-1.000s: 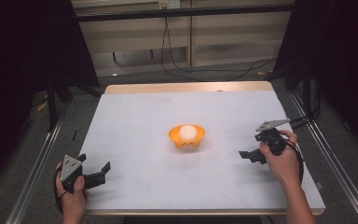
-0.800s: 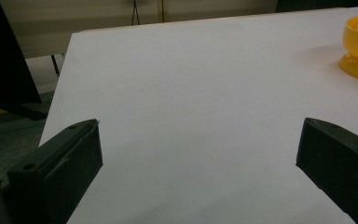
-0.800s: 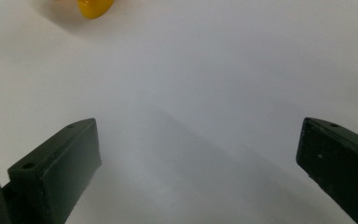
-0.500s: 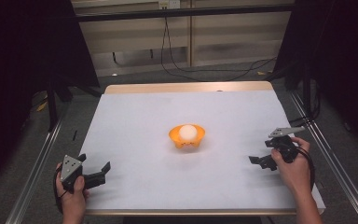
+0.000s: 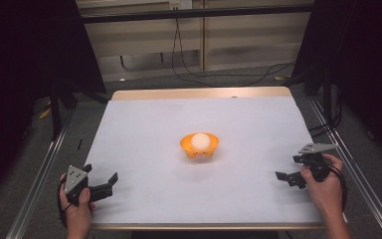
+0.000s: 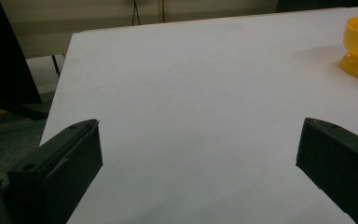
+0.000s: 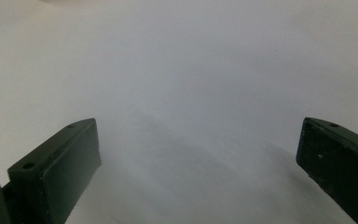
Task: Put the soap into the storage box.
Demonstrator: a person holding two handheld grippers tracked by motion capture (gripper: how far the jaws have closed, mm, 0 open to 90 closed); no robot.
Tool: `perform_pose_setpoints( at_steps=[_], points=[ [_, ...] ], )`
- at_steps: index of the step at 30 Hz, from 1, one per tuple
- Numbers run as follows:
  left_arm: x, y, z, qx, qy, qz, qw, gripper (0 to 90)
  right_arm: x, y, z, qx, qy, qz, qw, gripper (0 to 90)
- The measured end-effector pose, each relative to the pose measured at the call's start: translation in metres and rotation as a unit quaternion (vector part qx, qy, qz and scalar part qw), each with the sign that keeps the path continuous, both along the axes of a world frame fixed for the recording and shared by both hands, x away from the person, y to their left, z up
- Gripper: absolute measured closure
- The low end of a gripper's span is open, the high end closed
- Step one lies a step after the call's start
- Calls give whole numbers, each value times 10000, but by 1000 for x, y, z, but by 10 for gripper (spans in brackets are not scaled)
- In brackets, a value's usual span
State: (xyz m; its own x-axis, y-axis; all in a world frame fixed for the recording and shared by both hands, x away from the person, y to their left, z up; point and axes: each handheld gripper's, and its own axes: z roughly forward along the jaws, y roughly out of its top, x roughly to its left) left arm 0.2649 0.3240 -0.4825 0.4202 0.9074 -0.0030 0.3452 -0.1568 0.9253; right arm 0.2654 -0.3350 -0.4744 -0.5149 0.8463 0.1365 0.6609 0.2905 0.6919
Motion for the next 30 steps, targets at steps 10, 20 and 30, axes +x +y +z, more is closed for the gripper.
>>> perform_pose_setpoints(
  at_steps=[10, 20, 30],
  points=[
    [0, 0, 0, 16, 0, 21, 10000, 0, -14, -17, -2, 78, -95, -165, 9998, 0],
    [0, 0, 0, 17, 3, 25, 10000, 0, -28, -31, -6, 180, -210, -297, 9992, 0],
    [0, 0, 0, -17, 2, 24, 10000, 0, -39, -36, -6, 309, -436, -394, 9978, 0]
  ],
)
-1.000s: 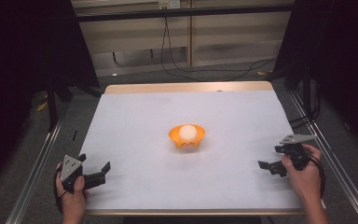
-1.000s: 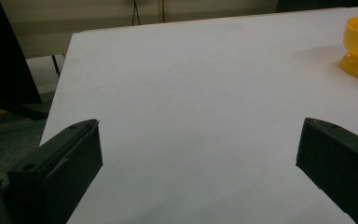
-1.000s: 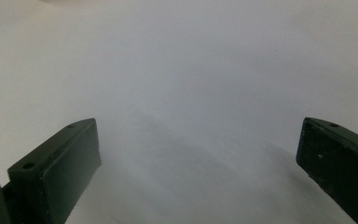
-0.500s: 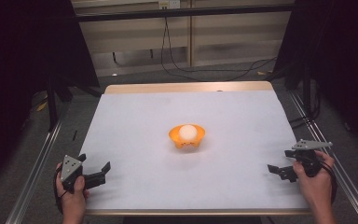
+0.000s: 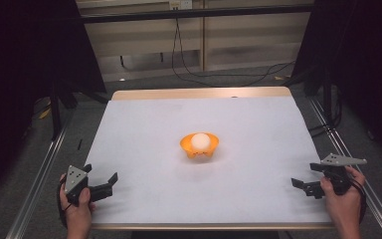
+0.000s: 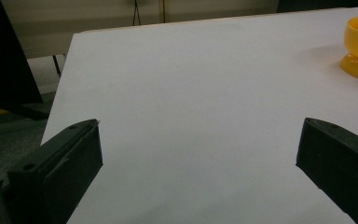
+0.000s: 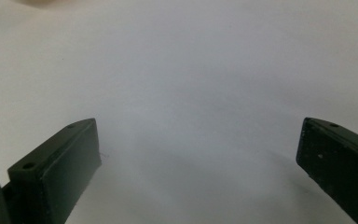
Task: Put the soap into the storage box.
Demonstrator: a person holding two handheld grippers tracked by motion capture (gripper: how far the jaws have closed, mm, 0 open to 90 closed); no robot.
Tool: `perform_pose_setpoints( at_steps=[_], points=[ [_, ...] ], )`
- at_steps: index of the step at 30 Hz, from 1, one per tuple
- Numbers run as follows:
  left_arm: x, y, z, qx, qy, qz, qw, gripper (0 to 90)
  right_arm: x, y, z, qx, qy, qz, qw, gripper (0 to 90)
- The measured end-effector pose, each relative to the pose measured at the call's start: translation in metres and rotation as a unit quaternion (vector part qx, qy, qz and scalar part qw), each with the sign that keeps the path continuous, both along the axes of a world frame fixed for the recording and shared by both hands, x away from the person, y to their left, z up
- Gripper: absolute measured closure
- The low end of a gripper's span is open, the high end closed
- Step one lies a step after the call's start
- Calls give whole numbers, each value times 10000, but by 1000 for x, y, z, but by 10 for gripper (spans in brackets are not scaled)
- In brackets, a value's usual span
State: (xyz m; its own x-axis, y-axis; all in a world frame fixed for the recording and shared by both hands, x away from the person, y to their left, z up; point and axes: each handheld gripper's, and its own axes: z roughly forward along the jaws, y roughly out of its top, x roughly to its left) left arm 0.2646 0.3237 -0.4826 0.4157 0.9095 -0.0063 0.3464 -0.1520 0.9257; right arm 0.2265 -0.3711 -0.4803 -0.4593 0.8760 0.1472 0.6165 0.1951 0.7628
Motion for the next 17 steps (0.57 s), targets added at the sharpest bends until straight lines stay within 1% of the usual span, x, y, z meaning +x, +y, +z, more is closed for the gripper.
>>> perform_pose_setpoints(
  at_steps=[6, 14, 17],
  points=[
    [0, 0, 0, 11, -2, 14, 10000, 0, -6, -4, 0, 37, -44, -65, 10000, 0],
    [0, 0, 0, -8, -7, 4, 10000, 0, -13, -4, -3, 75, -327, -88, 9994, 0],
    [0, 0, 0, -9, -4, -8, 10000, 0, -15, -4, -4, 107, -382, -138, 9991, 0]
  ],
)
